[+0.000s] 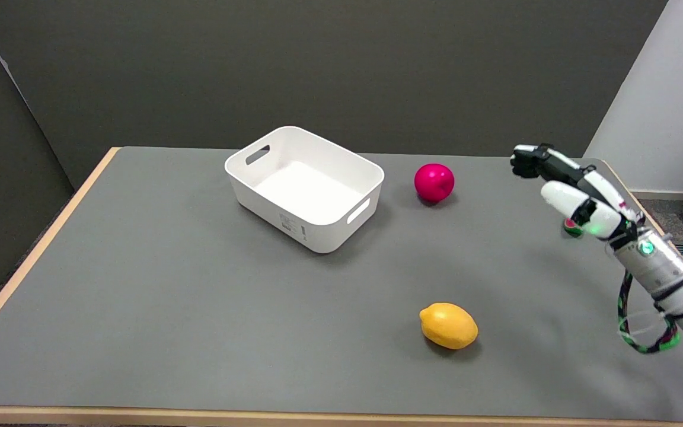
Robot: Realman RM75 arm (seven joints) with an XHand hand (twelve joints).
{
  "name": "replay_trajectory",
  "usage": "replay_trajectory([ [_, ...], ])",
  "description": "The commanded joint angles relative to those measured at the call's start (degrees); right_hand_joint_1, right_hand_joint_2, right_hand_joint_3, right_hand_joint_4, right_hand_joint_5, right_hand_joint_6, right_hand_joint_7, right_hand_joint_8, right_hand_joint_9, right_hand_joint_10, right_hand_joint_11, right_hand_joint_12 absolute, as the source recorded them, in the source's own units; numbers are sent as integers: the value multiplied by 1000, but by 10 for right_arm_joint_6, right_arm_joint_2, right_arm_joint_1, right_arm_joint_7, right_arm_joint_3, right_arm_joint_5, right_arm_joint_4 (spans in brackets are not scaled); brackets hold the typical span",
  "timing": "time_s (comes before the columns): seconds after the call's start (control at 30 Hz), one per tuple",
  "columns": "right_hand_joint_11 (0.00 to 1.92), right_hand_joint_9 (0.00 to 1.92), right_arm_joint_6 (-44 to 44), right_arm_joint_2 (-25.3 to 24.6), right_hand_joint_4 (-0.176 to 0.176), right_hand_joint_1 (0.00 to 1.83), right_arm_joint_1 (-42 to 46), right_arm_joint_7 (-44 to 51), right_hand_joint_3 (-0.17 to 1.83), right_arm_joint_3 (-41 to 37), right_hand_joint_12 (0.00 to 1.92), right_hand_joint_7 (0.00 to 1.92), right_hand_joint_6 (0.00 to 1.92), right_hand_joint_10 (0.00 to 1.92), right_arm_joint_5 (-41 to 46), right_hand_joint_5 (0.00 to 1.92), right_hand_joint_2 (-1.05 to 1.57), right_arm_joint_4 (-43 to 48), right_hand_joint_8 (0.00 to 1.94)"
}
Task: Pick up the lemon.
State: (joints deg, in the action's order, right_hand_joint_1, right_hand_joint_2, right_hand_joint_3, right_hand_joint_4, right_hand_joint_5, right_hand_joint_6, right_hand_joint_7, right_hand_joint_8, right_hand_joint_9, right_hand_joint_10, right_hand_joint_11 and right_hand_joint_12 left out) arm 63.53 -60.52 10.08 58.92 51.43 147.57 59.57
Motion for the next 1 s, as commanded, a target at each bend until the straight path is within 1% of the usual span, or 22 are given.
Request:
replay_trajectory([
  [0.03, -1, 172, 68, -76, -72, 342, 151, 83, 947, 4, 1066, 273, 467, 768, -5, 203, 627, 119, 455],
  [0.1, -1, 164, 64, -91, -80, 377, 175, 147, 945, 4, 1056, 267, 477, 764, -5, 205, 622, 140, 465],
  [0.2, -1, 154, 64, -112, -82, 419, 206, 213, 946, 7, 1040, 262, 485, 758, -5, 205, 610, 164, 472],
  [0.27, -1, 146, 65, -123, -82, 443, 220, 251, 945, 14, 1030, 257, 488, 752, -5, 204, 599, 174, 475],
  [0.37, -1, 141, 75, -134, -82, 455, 233, 283, 943, 33, 1022, 251, 490, 749, -1, 204, 591, 183, 475],
  [0.5, -1, 143, 86, -137, -81, 456, 240, 288, 942, 58, 1022, 255, 495, 750, -4, 208, 588, 200, 477],
  [0.73, -1, 151, 58, -120, -87, 448, 240, 330, 939, 140, 1034, 267, 509, 759, -19, 222, 589, 218, 489],
  [1.0, -1, 160, 23, -104, -91, 449, 226, 331, 936, 153, 1050, 288, 521, 771, -19, 235, 592, 239, 504],
])
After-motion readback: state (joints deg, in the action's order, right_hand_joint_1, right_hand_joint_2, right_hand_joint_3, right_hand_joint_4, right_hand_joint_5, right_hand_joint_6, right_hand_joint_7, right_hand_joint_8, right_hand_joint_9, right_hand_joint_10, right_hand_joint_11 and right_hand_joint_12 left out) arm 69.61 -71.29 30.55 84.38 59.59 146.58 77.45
